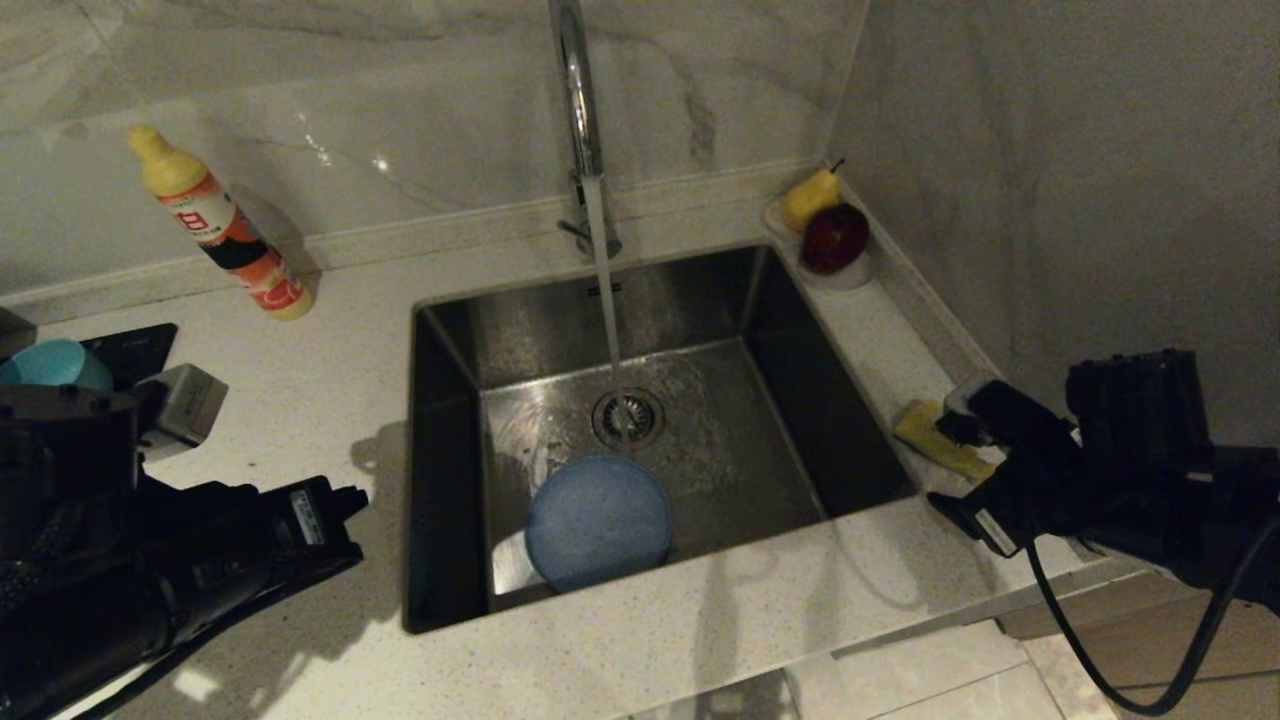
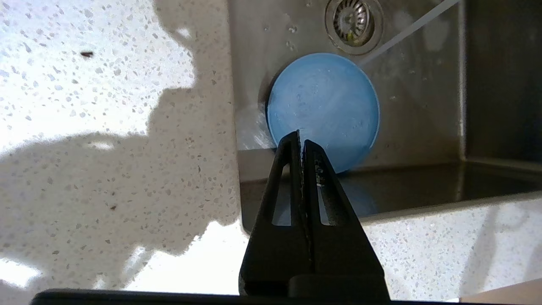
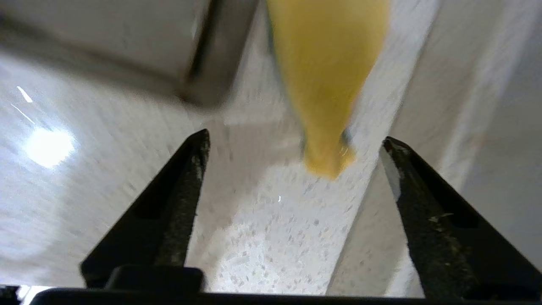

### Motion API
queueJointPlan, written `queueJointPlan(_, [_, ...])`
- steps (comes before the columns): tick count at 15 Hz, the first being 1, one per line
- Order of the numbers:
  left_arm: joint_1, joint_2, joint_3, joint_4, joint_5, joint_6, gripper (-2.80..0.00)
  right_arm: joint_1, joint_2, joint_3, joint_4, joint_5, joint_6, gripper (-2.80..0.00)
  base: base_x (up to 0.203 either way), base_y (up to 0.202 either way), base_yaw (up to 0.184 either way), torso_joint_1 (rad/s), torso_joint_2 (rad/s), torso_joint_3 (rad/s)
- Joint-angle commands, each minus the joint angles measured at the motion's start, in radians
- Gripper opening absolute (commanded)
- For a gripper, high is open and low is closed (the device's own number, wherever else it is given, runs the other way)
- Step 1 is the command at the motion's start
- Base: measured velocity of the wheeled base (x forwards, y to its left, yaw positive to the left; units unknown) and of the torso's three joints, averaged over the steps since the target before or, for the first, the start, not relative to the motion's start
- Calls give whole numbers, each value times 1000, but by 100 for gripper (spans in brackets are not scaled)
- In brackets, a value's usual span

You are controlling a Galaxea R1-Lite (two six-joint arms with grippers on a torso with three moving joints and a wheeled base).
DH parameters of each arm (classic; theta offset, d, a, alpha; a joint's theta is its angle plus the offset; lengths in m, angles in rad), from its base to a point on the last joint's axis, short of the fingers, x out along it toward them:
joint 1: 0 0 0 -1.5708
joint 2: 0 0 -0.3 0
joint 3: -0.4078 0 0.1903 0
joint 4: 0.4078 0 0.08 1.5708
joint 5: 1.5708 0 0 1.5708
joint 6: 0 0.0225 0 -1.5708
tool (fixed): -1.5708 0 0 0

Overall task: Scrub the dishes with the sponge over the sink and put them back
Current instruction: Put down the sponge

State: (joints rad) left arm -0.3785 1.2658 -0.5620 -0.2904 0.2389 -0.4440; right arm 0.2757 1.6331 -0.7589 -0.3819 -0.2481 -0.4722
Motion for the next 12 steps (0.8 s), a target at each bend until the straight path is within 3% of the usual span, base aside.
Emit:
queueJointPlan(1, [0,-25,8,3,2,-4,-280,16,-81,-43,43,-8,4,0,0,0,0,0,0,0])
queueJointPlan(2, [1,-35,11,8,1,-4,-280,29,-122,-78,93,-10,18,-280,0,0,0,0,0,0])
queueJointPlan(4, [0,-42,22,9,1,-20,-280,106,-180,-158,172,-62,100,-280,0,0,0,0,0,0])
queueJointPlan(6, [0,-67,32,11,2,-31,-280,200,-246,-214,208,-198,156,-280,0,0,0,0,0,0])
queueJointPlan(9, [4,-105,53,38,3,-34,-280,328,-354,-258,241,-308,171,-280,0,0,0,0,0,0])
queueJointPlan(12, [7,-146,90,39,5,-43,-280,374,-473,-271,252,-372,182,-280,0,0,0,0,0,0])
